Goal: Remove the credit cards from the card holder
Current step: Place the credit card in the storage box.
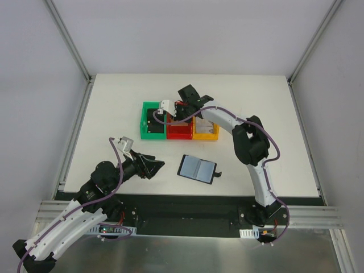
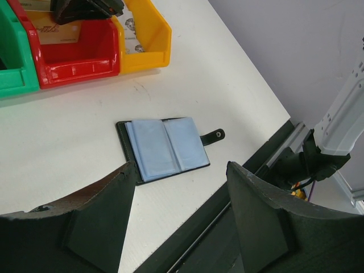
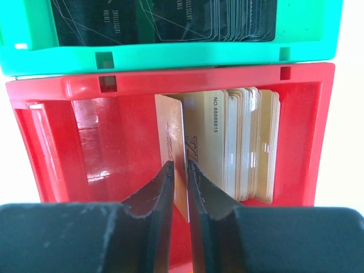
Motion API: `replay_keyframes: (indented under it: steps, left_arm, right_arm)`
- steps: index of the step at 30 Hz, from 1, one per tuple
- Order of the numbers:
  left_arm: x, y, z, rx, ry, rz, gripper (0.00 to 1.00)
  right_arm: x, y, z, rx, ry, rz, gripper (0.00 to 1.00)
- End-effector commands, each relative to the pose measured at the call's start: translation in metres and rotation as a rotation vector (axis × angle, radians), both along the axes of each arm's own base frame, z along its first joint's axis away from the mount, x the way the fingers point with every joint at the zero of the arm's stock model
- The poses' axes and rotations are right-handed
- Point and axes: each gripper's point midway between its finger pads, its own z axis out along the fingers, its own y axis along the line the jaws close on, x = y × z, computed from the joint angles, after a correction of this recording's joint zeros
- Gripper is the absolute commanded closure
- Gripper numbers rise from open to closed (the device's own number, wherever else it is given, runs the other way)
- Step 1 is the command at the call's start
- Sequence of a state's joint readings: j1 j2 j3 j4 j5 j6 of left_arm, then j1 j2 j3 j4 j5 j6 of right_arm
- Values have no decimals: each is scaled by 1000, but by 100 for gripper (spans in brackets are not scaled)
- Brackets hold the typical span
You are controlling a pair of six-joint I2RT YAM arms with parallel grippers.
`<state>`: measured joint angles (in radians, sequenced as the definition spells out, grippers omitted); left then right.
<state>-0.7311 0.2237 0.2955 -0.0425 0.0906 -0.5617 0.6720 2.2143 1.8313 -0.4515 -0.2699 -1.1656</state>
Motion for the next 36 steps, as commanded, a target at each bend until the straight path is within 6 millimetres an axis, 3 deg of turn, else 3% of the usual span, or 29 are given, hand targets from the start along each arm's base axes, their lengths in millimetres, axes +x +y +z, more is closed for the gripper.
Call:
replay_keyframes:
  steps: [1,12,18,23,27,32,36]
  left_arm:
    - [7,3,4,-11,-12,33,36]
    - [7,3,5,-11,-15,35,36]
    - [8,3,7,-14,-16,41,35]
    - [8,3,7,-16,-3,44,35]
    - [11,3,2,-11,18,56,33]
    - [14,-1,-9,15,74,63,31]
    - [13,-8,-19,31,129,34,31]
  right_arm:
    - [19,9,32,48,-77,-34,82]
    - [38,7,73,77,-175,-90,80]
    - [42,-4,140,157,-297,-165,77]
    - [25,-17,188,226,-364,-201,73]
    - [0,-25,209,257,-379,-257,71]
    - [-39,-45,202,203,-383,-376,70]
    - [-74,-64,185,267,-279,-509,69]
